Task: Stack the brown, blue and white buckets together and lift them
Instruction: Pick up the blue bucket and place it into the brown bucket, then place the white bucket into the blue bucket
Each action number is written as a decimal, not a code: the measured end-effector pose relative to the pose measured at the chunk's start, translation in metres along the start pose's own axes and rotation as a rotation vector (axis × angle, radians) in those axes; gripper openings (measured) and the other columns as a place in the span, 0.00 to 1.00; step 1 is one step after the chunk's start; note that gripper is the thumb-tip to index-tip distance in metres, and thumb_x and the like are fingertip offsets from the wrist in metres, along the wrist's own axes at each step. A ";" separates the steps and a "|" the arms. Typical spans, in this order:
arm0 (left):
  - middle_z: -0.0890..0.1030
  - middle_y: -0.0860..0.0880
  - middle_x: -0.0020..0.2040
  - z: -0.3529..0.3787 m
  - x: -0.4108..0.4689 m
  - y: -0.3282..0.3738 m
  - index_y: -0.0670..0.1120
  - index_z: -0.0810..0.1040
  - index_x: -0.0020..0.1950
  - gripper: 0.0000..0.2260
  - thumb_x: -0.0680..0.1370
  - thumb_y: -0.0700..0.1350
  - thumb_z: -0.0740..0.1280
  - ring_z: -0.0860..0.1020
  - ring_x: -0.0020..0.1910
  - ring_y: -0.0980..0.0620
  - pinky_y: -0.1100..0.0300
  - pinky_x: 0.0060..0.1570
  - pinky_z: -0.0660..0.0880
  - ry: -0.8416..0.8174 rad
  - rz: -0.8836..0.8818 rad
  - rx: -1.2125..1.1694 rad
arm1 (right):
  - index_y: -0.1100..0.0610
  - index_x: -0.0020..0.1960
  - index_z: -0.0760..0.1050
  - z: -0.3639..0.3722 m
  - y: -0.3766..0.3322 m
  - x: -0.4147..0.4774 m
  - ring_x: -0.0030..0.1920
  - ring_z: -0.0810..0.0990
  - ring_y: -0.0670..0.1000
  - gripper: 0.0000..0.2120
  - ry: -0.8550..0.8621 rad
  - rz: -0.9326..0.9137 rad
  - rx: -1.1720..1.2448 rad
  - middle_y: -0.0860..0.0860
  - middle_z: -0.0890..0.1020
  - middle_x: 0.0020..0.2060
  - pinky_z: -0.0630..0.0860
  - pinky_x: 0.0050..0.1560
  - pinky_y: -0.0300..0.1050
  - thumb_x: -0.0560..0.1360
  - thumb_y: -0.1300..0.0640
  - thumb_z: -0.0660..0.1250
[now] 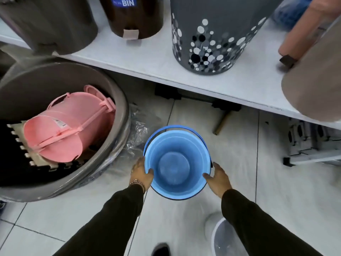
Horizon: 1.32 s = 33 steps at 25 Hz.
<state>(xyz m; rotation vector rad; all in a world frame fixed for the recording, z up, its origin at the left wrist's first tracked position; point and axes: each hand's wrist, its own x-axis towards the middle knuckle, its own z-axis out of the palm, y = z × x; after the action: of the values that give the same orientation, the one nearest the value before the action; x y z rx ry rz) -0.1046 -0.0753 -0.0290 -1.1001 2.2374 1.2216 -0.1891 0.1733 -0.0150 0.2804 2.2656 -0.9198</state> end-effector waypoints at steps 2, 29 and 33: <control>0.57 0.44 0.80 0.008 -0.012 0.003 0.45 0.57 0.79 0.29 0.79 0.45 0.63 0.55 0.80 0.43 0.50 0.78 0.54 0.019 0.087 0.194 | 0.58 0.79 0.58 -0.011 0.016 -0.007 0.76 0.64 0.56 0.32 0.006 0.022 -0.024 0.56 0.63 0.78 0.62 0.73 0.46 0.79 0.58 0.67; 0.84 0.45 0.39 0.310 -0.230 -0.010 0.61 0.65 0.68 0.22 0.77 0.43 0.62 0.83 0.42 0.42 0.48 0.48 0.83 -0.078 -0.079 -0.453 | 0.52 0.74 0.67 -0.078 0.308 -0.133 0.64 0.73 0.62 0.32 0.567 0.075 0.132 0.56 0.72 0.65 0.72 0.65 0.61 0.72 0.61 0.74; 0.81 0.50 0.42 0.240 -0.231 0.065 0.61 0.66 0.68 0.23 0.78 0.40 0.63 0.80 0.37 0.52 0.60 0.34 0.81 -0.009 -0.021 -0.663 | 0.51 0.79 0.56 -0.132 0.215 -0.137 0.71 0.69 0.56 0.36 0.492 -0.186 0.339 0.55 0.63 0.73 0.67 0.70 0.46 0.77 0.60 0.69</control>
<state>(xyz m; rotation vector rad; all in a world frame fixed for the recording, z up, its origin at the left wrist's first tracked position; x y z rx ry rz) -0.0217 0.2510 0.0161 -1.3194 1.8351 2.0274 -0.0614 0.4267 0.0282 0.4971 2.5998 -1.4687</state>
